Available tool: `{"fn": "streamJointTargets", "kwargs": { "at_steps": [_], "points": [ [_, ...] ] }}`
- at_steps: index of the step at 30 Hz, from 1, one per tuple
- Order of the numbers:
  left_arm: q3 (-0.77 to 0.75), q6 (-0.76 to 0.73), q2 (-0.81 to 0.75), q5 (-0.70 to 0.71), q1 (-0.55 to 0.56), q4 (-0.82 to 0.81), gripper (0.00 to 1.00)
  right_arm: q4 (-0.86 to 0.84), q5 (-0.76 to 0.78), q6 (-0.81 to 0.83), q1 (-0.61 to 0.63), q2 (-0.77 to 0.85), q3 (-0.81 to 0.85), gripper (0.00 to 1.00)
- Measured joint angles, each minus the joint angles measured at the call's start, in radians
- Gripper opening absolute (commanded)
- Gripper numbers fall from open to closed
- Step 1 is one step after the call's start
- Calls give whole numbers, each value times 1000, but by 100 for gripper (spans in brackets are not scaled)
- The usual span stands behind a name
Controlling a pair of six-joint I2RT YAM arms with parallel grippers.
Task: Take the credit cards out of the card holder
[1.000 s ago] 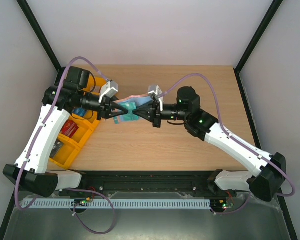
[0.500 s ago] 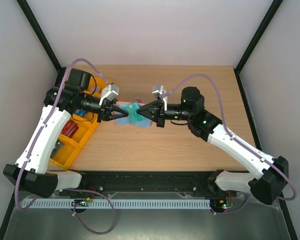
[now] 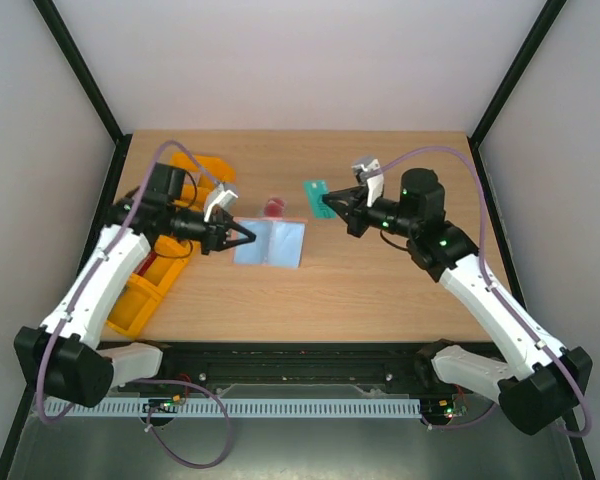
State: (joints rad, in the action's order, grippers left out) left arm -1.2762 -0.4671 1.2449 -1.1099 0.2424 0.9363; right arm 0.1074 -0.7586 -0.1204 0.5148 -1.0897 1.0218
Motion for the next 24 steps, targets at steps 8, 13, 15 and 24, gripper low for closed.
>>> {"fn": "streamJointTargets", "kwargs": {
  "at_steps": [8, 13, 15, 24],
  "points": [
    [602, 626, 90, 49, 97, -561, 2, 102, 60, -11, -42, 14, 34, 2],
    [682, 842, 196, 97, 180, -746, 53, 121, 24, -36, -34, 2, 35, 2],
    [691, 871, 203, 166, 180, -776, 85, 130, 14, -41, -25, -4, 35, 2],
    [592, 761, 136, 426, 134, -642, 99, 167, -11, -40, 38, -31, 55, 2]
  ]
}}
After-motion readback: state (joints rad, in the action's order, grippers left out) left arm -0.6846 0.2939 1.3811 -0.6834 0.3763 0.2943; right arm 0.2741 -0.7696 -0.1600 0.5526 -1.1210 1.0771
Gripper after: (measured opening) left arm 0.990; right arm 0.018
